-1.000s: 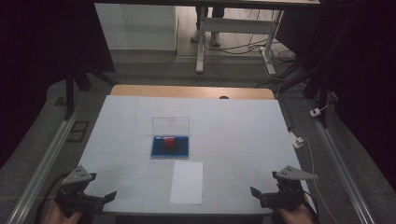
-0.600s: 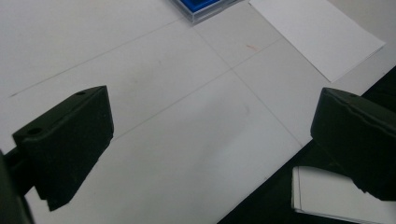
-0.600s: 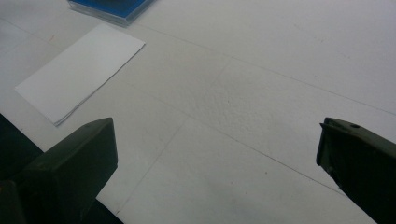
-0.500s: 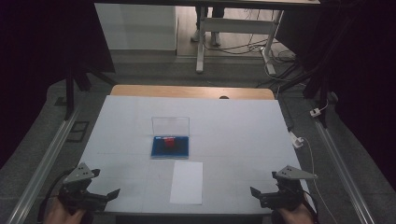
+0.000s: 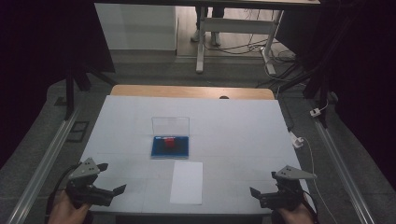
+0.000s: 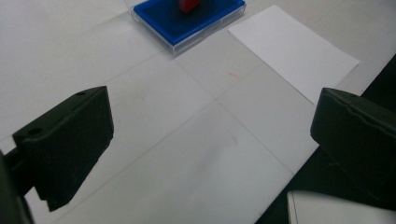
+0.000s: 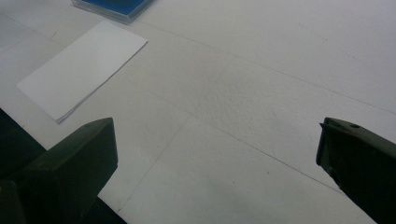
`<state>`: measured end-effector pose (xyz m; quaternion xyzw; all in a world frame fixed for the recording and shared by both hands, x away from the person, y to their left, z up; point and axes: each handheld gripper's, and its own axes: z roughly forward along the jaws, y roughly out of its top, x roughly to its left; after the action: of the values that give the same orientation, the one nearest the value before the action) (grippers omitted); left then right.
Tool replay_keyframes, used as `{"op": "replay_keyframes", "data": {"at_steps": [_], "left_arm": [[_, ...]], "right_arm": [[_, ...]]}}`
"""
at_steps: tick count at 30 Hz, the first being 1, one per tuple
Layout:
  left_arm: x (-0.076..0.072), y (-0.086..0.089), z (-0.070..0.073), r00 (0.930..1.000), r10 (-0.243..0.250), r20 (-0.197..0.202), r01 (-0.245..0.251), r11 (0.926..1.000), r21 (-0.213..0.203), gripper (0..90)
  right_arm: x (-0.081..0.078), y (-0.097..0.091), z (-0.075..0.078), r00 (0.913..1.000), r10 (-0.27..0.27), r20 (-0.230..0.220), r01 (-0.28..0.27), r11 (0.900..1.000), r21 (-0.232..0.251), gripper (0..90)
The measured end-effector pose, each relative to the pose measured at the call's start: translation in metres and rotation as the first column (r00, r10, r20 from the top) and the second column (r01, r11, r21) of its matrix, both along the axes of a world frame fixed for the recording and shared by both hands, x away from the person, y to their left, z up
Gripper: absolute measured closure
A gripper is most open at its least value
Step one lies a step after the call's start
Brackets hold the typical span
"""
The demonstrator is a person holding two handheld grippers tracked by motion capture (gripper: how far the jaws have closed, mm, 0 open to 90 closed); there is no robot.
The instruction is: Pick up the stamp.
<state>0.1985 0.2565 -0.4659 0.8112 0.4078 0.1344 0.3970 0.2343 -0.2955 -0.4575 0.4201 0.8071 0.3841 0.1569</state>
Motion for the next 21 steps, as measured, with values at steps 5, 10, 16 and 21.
{"op": "replay_keyframes", "data": {"at_steps": [5,10,16,21], "left_arm": [[0.009,-0.006,-0.001,0.9997,-0.012,-0.019,0.011,0.9997,-0.021,0.1],[0.017,-0.011,-0.001,0.9995,-0.023,-0.023,0.023,0.9997,-0.007,0.1],[0.03,-0.018,0.0,0.9988,-0.042,-0.025,0.042,0.9991,-0.003,0.1],[0.043,-0.025,0.001,0.9983,-0.052,-0.024,0.052,0.9986,-0.001,0.2]], "right_arm": [[0.0,0.0,0.0,1.0,0.002,-0.002,-0.002,1.0,-0.001,0.0],[0.0,0.001,0.0,1.0,0.005,-0.004,-0.005,1.0,0.0,0.0],[0.0,0.001,0.0,1.0,0.008,-0.003,-0.008,0.9999,-0.009,0.0],[0.0,0.002,0.0,0.9999,0.012,-0.002,-0.012,0.9999,-0.011,0.0]]}}
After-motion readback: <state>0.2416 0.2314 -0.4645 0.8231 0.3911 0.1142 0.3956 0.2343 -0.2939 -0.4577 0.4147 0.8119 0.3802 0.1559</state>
